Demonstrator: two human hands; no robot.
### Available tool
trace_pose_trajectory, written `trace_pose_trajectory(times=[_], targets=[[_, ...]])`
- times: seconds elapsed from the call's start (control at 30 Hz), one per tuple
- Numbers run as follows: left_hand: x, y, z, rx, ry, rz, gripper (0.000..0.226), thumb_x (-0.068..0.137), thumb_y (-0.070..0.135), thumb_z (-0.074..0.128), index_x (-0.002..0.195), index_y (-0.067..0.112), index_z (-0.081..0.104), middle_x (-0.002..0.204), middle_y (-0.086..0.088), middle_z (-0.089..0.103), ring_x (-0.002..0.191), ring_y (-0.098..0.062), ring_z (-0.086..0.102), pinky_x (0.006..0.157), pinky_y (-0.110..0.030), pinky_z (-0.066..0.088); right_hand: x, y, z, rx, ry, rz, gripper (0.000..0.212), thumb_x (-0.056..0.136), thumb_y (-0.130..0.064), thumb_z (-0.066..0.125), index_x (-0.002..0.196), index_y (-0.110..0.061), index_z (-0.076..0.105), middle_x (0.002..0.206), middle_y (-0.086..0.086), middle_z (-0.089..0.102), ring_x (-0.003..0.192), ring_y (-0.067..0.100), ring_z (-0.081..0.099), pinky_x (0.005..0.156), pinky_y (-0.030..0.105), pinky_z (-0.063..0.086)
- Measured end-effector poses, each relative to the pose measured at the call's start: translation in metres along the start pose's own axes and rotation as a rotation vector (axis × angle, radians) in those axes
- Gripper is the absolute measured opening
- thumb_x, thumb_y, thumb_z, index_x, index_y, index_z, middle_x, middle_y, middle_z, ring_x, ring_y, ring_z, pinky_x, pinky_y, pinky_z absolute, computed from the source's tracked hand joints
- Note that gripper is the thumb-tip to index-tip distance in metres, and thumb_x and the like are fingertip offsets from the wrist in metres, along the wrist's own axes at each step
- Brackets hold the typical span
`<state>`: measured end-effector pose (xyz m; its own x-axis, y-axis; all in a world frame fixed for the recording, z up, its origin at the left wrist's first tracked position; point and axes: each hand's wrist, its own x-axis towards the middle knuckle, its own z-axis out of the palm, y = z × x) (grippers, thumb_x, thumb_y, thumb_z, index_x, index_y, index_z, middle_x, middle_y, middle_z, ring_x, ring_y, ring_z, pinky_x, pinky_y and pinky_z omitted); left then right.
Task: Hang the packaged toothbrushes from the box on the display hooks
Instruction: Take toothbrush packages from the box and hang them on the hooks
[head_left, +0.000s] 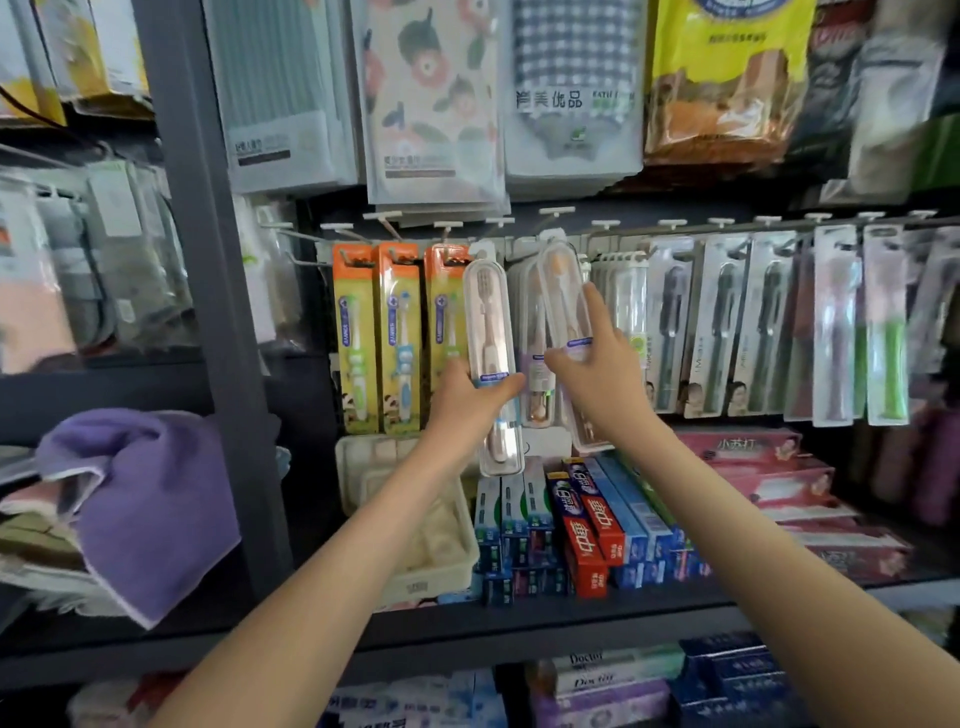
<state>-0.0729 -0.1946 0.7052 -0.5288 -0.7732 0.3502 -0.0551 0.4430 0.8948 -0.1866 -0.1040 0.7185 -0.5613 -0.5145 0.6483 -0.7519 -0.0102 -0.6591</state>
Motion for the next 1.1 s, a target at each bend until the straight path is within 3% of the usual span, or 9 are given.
trace_pose_trajectory(times=[0.2, 0.43, 0.53, 0.63, 0.7, 0.77, 0.87, 0.93, 1.1], targets=[[0.0, 0.002, 0.012, 0.026, 0.048, -0.006, 0.075, 0.086, 0.042, 0.069, 0.142, 0.007, 0.034, 0.135, -0.003, 0.047, 0.119, -0.02, 0.048, 0.094, -0.034, 0.043, 0.016, 0.013, -0.002, -0.021, -0.045, 0.017, 0.078, 0.091, -0.029, 0.057, 0.153, -0.032, 0.009, 0.119, 0.012, 0.052, 0.085, 0.022, 0.054, 0.071, 0.031, 0.046], [0.001, 0.003, 0.022, 0.024, 0.079, -0.009, 0.059, 0.089, 0.036, 0.067, 0.133, 0.009, 0.038, 0.097, 0.013, 0.042, 0.1, -0.013, 0.044, 0.072, -0.023, 0.04, 0.028, 0.02, 0.004, 0.054, -0.129, 0.071, 0.081, 0.093, -0.023, 0.056, 0.153, -0.032, 0.002, 0.112, 0.014, 0.057, 0.07, 0.013, 0.053, 0.05, 0.014, 0.034], [0.003, 0.0, 0.021, 0.017, 0.112, -0.021, 0.05, 0.087, 0.036, 0.069, 0.121, 0.011, 0.044, 0.1, 0.004, 0.052, 0.101, -0.018, 0.054, 0.077, -0.031, 0.048, 0.025, 0.022, 0.01, 0.091, -0.135, 0.059, 0.081, 0.094, -0.019, 0.054, 0.154, -0.03, 0.001, 0.106, 0.008, 0.057, 0.067, 0.01, 0.054, 0.044, 0.008, 0.036], [0.005, -0.003, 0.02, 0.003, 0.122, -0.019, 0.048, 0.087, 0.035, 0.068, 0.123, 0.014, 0.044, 0.105, 0.006, 0.053, 0.096, -0.011, 0.053, 0.078, -0.028, 0.042, 0.023, 0.025, 0.016, 0.175, -0.124, 0.047, 0.08, 0.095, -0.016, 0.053, 0.154, -0.03, 0.002, 0.122, 0.007, 0.053, 0.086, 0.014, 0.06, 0.06, 0.005, 0.038], [0.004, -0.006, 0.02, 0.009, 0.124, -0.011, 0.044, 0.088, 0.034, 0.068, 0.121, 0.019, 0.043, 0.097, 0.013, 0.05, 0.084, -0.001, 0.05, 0.072, -0.024, 0.04, 0.023, 0.027, 0.019, 0.215, -0.116, 0.052, 0.079, 0.096, -0.017, 0.053, 0.154, -0.029, 0.002, 0.138, 0.012, 0.047, 0.113, 0.024, 0.054, 0.075, 0.013, 0.035], [0.005, -0.009, 0.018, 0.002, 0.128, -0.006, 0.039, 0.088, 0.031, 0.069, 0.116, 0.021, 0.044, 0.095, 0.015, 0.052, 0.08, 0.005, 0.047, 0.063, -0.018, 0.038, 0.024, 0.028, 0.021, 0.228, -0.124, 0.053, 0.078, 0.096, -0.017, 0.052, 0.154, -0.029, 0.001, 0.144, 0.011, 0.042, 0.122, 0.022, 0.048, 0.079, 0.013, 0.031], [0.004, -0.009, 0.016, -0.015, 0.137, -0.007, 0.033, 0.089, 0.028, 0.067, 0.112, 0.023, 0.044, 0.095, 0.014, 0.053, 0.08, 0.006, 0.048, 0.061, -0.015, 0.036, 0.028, 0.03, 0.026, 0.234, -0.143, 0.051, 0.078, 0.097, -0.016, 0.052, 0.154, -0.028, 0.0, 0.147, 0.008, 0.04, 0.11, 0.003, 0.04, 0.073, 0.003, 0.028], [0.003, -0.012, 0.015, -0.014, 0.138, -0.002, 0.031, 0.09, 0.028, 0.067, 0.11, 0.022, 0.044, 0.093, 0.014, 0.052, 0.08, 0.005, 0.048, 0.061, -0.016, 0.037, 0.028, 0.03, 0.029, 0.236, -0.127, 0.047, 0.079, 0.096, -0.018, 0.053, 0.154, -0.029, 0.0, 0.148, 0.007, 0.037, 0.103, 0.0, 0.035, 0.075, 0.006, 0.032], [0.002, -0.013, 0.012, 0.018, 0.158, 0.002, 0.029, 0.09, 0.03, 0.067, 0.105, 0.017, 0.046, 0.09, 0.008, 0.053, 0.078, -0.005, 0.052, 0.059, -0.022, 0.037, 0.015, 0.032, 0.03, 0.278, -0.024, -0.031, 0.079, 0.092, -0.022, 0.056, 0.153, -0.034, 0.007, 0.151, 0.004, 0.037, 0.106, 0.023, 0.057, 0.092, 0.042, 0.051]])
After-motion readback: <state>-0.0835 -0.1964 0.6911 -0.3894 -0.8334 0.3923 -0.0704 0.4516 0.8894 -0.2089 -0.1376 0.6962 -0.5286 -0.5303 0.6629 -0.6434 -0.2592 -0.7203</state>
